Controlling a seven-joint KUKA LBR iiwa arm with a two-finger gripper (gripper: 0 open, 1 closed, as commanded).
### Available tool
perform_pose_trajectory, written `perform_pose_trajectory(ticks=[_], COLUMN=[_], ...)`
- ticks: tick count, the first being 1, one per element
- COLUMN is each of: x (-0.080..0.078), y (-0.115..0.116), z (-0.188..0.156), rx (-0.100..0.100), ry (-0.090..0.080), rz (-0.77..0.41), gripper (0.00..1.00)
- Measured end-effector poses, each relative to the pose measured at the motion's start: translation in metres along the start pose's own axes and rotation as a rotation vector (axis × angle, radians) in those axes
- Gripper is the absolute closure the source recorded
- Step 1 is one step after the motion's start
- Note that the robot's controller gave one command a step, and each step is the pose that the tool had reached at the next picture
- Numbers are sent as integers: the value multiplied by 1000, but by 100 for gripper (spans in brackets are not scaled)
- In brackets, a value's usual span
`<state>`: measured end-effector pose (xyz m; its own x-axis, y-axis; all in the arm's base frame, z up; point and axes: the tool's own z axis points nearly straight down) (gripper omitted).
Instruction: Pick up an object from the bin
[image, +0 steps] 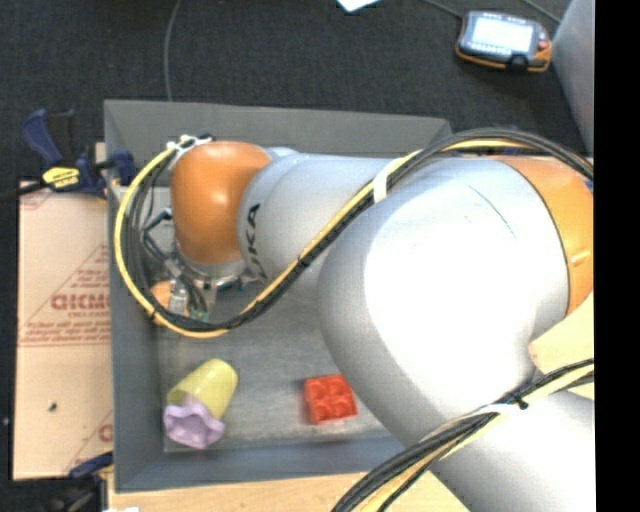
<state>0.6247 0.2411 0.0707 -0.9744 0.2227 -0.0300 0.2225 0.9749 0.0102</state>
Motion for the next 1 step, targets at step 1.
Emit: perform_pose_trajectory(ticks=[1], x=[0], y=[0], z=[-4], rx=[-1], ry=[0], rz=[-1], gripper=[100])
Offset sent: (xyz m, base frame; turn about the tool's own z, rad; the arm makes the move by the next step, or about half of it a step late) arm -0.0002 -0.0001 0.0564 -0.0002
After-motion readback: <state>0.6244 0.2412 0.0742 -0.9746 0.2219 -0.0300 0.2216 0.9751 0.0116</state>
